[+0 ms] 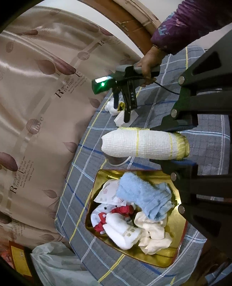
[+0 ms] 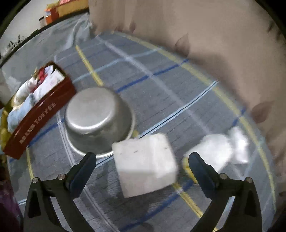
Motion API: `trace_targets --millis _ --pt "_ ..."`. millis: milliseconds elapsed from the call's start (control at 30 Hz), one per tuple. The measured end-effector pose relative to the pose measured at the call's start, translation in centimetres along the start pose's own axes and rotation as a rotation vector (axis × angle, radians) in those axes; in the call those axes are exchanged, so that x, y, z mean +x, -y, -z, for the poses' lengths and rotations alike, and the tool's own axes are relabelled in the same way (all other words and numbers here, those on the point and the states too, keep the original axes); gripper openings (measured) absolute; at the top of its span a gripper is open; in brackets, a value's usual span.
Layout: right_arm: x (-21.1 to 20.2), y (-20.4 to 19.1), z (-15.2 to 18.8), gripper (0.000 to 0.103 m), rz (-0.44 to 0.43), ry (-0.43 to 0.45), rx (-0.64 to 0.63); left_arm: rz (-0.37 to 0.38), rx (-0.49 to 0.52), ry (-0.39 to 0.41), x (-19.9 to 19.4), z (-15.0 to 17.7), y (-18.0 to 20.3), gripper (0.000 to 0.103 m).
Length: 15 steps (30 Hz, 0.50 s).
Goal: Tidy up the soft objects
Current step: 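Lift the rolled towel with left while right grasps the white foam block, then lower the rolled towel into the gold tin and open the left tool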
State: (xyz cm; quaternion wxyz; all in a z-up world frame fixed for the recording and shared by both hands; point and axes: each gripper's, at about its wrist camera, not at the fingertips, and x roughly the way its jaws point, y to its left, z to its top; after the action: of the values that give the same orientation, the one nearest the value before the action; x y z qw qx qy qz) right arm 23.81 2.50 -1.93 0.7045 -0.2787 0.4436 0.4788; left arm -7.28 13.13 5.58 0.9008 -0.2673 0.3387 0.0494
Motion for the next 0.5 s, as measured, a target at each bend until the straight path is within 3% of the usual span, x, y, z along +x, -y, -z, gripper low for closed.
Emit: trace_targets --millis 133,167,200,233,367,500 --pt "1.8 -0.1 0.0 0.101 -0.010 -0.056 -0.018 -0.006 -0.016 -0.008 0.4 -0.1 -0.6 0.023" --pt "2.2 0.1 0.1 0.090 0.005 -0.063 -0.009 -0.010 -0.018 -0.011 0.5 -0.1 -0.7 0.023" --pt "2.2 0.1 0.3 0.071 0.028 -0.057 0.001 -0.014 -0.019 -0.011 0.6 -0.1 -0.8 0.023" --pt "1.5 0.5 0.7 0.067 0.028 -0.030 0.026 -0.020 -0.020 -0.012 0.7 -0.1 -0.9 0.023" --pt "-1.0 1.4 3.0 0.065 -0.010 0.049 0.130 -0.027 -0.026 0.001 0.4 -0.3 -1.2 0.023" --pt "-3.9 -0.2 7.2 0.065 -0.011 0.132 0.210 -0.040 -0.034 0.008 0.1 -0.4 -1.5 0.023"
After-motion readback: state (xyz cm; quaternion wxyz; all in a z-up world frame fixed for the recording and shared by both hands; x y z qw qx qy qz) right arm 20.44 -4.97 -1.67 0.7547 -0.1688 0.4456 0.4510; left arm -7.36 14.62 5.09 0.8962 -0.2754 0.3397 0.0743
